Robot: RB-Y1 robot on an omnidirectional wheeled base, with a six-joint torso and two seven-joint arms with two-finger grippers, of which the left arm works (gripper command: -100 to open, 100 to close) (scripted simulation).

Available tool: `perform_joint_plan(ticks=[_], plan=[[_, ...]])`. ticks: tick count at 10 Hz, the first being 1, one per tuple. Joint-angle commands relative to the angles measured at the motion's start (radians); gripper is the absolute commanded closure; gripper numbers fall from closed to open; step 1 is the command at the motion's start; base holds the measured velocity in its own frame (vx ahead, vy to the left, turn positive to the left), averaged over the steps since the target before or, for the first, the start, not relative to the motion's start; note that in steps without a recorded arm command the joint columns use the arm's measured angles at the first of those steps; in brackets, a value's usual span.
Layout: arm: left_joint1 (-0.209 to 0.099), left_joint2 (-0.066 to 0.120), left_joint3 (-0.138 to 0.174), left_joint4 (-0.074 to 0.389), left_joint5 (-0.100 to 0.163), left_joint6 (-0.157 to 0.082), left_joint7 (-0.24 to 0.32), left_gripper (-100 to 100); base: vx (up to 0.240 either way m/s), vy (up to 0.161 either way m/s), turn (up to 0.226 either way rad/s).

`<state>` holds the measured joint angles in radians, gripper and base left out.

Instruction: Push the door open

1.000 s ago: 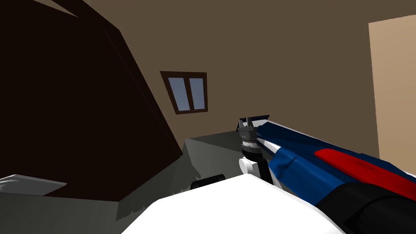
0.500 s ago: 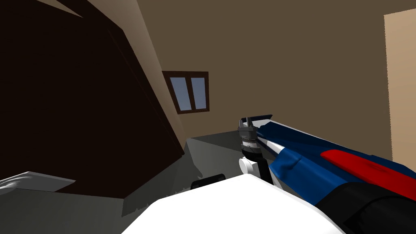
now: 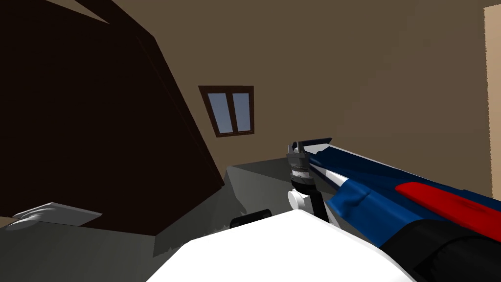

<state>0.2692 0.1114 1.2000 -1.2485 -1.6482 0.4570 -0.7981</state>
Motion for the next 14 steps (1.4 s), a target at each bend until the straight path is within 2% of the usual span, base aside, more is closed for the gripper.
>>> perform_joint_plan(ticks=[1, 5, 6, 10, 11, 12, 13, 14], plan=[[-0.011, -0.003, 0.021, -0.001, 0.048, -0.022, 0.012, 100, 0.026, 0.083, 0.051], [-0.044, -0.003, 0.072, -0.01, 0.162, -0.073, 0.043, 100, 0.017, 0.087, 0.048], [-0.044, -0.003, 0.072, -0.01, 0.167, -0.073, 0.043, 100, 0.011, 0.052, 0.018], [-0.083, -0.005, 0.13, -0.021, 0.292, -0.131, 0.078, 100, 0.016, 0.074, 0.057], [-0.083, -0.005, 0.13, -0.021, 0.303, -0.131, 0.078, 100, 0.012, 0.07, 0.014], [-0.093, -0.006, 0.146, -0.024, 0.333, -0.147, 0.087, 100, 0.015, 0.063, 0.043], [-0.093, -0.006, 0.146, -0.024, 0.34, -0.147, 0.087, 100, 0.01, 0.045, 0.021], [-0.103, -0.006, 0.161, -0.026, 0.377, -0.162, 0.097, 100, 0.014, 0.05, 0.04]])
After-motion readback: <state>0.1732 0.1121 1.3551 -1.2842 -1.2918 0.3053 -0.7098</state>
